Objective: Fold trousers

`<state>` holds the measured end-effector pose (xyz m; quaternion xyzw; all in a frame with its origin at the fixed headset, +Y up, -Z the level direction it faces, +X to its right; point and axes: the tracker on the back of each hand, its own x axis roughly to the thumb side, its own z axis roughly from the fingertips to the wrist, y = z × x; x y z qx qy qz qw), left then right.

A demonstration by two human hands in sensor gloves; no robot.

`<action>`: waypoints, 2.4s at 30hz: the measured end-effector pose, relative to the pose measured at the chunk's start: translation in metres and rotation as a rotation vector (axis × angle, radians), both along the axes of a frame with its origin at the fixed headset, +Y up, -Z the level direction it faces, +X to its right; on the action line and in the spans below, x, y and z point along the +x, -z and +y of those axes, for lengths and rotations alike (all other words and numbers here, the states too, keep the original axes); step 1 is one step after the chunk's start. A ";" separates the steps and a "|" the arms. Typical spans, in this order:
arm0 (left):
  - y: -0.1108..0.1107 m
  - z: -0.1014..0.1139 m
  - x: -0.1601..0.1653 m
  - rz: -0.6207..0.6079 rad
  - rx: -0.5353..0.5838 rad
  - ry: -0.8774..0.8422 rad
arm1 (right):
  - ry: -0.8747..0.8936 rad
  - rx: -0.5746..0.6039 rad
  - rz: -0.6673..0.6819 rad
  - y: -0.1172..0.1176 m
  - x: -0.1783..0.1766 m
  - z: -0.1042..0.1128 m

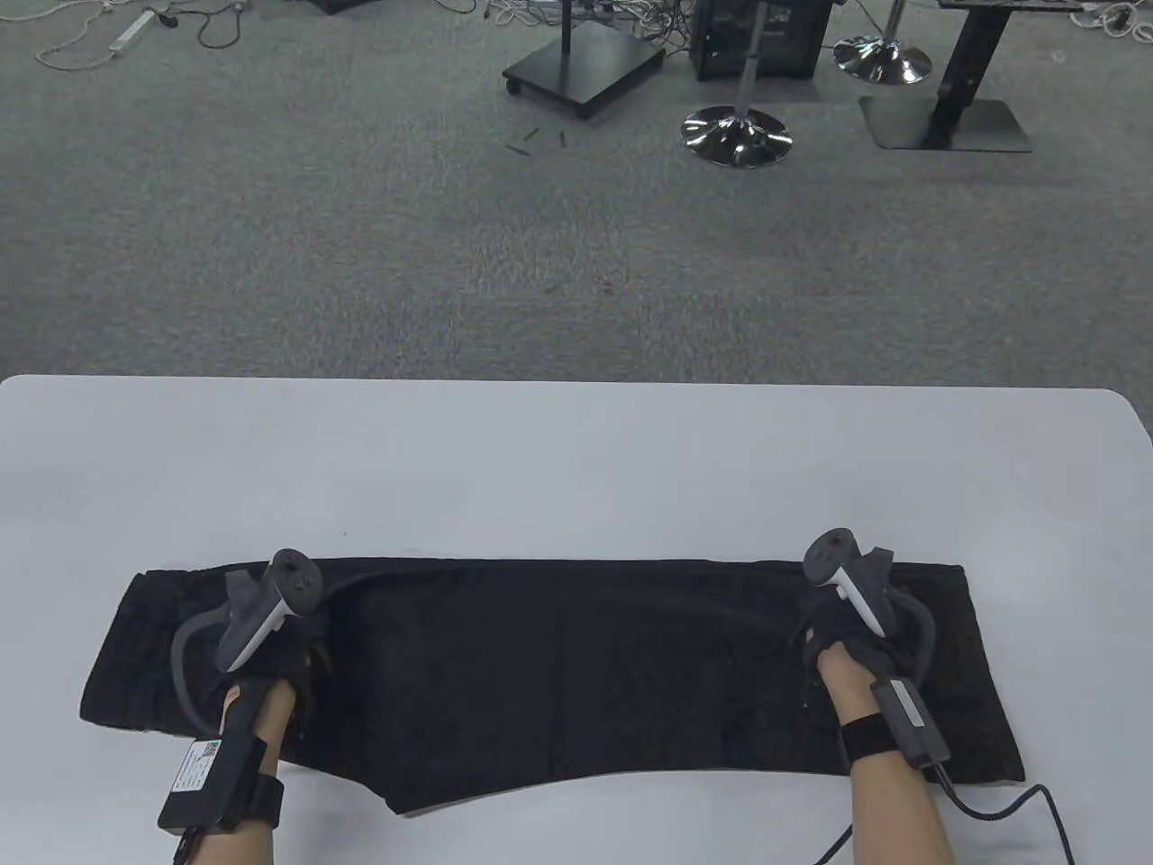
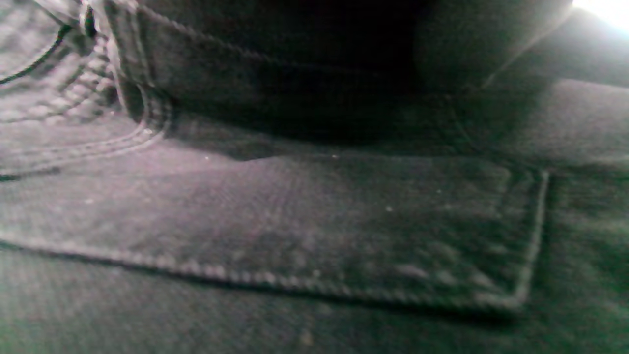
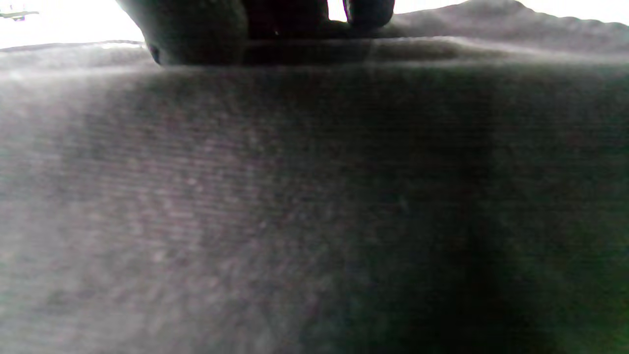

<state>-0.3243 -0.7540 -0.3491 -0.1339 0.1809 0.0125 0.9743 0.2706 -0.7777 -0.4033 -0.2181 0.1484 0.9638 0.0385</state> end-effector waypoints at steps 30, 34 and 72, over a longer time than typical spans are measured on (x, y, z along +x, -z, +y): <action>-0.001 0.035 -0.020 -0.040 0.079 0.161 | 0.212 -0.188 -0.172 -0.030 0.053 -0.011; -0.006 0.045 -0.022 0.012 0.259 0.159 | 0.215 -0.187 -0.178 -0.027 0.054 -0.011; -0.045 -0.018 0.178 -0.602 -0.027 -0.196 | 0.221 -0.055 -0.508 -0.062 0.122 -0.010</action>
